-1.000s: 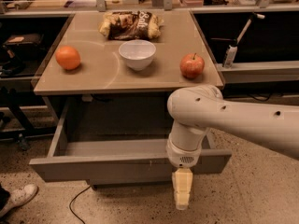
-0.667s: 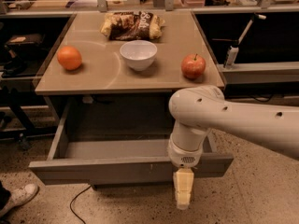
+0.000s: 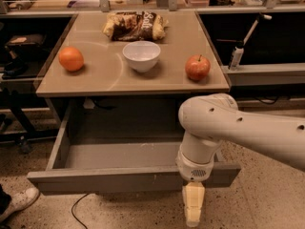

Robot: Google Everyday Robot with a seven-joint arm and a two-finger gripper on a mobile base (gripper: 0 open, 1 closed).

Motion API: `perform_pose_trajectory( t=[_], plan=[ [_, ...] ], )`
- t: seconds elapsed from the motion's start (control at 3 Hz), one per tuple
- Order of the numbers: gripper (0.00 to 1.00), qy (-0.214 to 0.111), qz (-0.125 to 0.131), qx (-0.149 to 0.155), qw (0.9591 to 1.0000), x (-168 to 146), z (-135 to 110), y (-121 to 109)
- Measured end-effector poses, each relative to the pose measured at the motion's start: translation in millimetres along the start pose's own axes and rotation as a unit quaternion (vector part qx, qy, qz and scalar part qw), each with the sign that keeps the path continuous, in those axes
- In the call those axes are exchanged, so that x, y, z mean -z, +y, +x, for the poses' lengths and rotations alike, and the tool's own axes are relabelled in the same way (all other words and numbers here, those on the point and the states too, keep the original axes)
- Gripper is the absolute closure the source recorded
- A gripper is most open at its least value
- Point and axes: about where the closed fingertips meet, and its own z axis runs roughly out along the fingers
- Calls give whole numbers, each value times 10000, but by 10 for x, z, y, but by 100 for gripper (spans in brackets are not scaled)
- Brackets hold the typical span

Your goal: Open top drawer

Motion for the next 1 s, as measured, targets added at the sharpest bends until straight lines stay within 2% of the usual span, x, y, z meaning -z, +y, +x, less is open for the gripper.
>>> perform_pose_trajectory(
  t=[0.33, 0.67, 1.0],
  plan=[
    [0, 31, -67, -110, 9999, 13, 101, 248],
    [0, 31, -68, -110, 9999, 14, 99, 246],
    [0, 8, -100, -177, 9998, 35, 139, 381]
  ],
)
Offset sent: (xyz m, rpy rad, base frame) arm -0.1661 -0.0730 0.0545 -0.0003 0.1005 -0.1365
